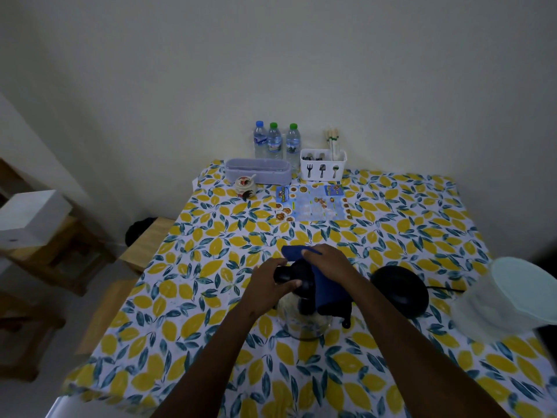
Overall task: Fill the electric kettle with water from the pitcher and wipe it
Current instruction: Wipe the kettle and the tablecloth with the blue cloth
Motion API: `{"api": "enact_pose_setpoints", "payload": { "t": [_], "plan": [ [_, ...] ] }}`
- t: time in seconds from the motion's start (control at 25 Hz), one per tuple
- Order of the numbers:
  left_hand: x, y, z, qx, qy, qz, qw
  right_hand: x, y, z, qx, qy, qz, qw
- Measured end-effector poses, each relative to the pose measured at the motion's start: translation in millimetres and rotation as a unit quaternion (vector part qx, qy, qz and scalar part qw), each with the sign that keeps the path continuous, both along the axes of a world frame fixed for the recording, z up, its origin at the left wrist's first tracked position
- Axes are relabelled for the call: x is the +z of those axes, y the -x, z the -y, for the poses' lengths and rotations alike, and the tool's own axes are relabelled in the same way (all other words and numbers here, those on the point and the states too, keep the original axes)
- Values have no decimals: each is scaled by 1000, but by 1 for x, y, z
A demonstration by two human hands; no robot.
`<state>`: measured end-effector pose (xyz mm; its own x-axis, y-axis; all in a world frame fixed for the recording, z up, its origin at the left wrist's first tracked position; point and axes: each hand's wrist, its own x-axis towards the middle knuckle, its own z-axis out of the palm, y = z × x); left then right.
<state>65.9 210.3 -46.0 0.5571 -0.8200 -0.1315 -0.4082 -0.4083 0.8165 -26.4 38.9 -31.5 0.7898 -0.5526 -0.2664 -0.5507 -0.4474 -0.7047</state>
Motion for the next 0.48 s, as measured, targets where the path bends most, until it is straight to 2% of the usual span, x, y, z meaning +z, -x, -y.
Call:
{"api": "enact_pose_setpoints", "payload": {
  "t": [0.12,0.2,0.24,0.36,0.4,0.48],
  "plan": [
    [3,6,12,-19,-38,83,996,1,20,14,-63,-160,2,985],
    [-1,4,15,-27,-25,114,993,-16,35,20,-111,-223,27,968],
    [-5,2,15,-30,-10,125,992,-26,43,20,-144,-260,50,953],
    [0,2,17,-31,17,139,990,-59,60,16,-251,-411,128,867],
    [1,2,18,-28,23,137,990,-64,62,14,-262,-434,136,851],
    [-2,1,18,-30,31,133,990,-69,58,15,-262,-446,127,846]
  ]
}}
